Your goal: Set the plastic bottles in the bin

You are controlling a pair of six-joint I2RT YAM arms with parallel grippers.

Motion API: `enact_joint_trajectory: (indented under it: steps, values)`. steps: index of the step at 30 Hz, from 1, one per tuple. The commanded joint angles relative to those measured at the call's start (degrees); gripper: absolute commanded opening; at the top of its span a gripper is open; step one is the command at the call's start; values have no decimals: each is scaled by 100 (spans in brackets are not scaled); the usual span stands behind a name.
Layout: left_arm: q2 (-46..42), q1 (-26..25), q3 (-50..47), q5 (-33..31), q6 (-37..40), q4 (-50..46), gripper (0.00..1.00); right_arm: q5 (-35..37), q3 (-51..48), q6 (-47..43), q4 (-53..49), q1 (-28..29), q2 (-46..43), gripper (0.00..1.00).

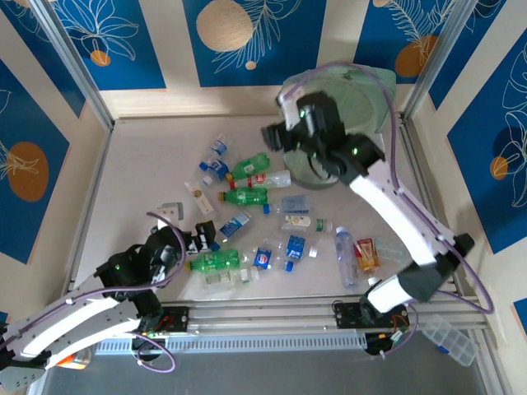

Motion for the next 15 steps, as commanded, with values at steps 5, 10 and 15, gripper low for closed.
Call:
enact_joint_trajectory:
  steps: [5,10,15]
  values:
    - [-929,-45,-182,-538,-883,-1505,100,-81,-1016,-475,19,1438,66,62]
    - [-1330,-31,-552,-652,-1405,-1752,99,-1555,-3021,-2105,1374,1751,-589,63]
    - [-1042,-30,-168,-1056,-1872,-2451,100,-2934,-3684,-3531,1095,1892,-355,62]
